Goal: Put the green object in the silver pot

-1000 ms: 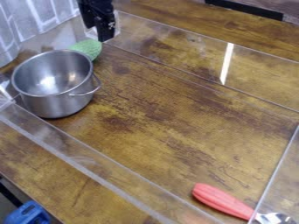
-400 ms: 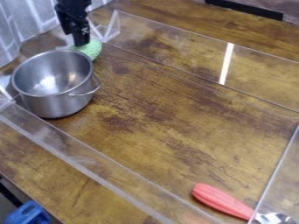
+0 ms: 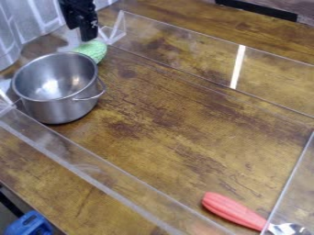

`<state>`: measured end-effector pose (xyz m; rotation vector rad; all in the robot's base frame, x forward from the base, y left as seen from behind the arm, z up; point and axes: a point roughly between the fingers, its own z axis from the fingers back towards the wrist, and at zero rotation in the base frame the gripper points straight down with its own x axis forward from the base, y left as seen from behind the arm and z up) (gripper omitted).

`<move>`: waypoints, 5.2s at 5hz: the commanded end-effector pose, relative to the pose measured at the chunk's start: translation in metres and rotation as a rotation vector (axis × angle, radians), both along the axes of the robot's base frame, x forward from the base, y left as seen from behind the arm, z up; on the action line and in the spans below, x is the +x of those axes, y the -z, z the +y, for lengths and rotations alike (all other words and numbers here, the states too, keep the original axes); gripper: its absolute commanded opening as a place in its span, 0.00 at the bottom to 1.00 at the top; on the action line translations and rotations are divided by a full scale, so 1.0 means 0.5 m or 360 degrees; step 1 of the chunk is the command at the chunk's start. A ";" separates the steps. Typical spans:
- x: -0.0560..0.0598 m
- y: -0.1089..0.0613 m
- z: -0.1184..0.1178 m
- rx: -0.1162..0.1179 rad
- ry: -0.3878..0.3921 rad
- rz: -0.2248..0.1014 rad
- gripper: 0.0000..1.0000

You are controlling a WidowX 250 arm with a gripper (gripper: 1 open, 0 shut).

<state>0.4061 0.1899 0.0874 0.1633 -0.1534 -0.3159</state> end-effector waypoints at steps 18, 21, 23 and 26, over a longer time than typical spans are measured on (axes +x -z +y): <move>-0.040 0.092 -0.066 0.0009 -0.0885 0.0006 1.00; -0.035 0.085 -0.017 -0.0033 -0.0778 0.0071 0.00; -0.038 0.084 -0.026 -0.0084 -0.0870 0.0111 1.00; -0.063 0.108 -0.040 -0.0171 -0.0996 0.0164 0.00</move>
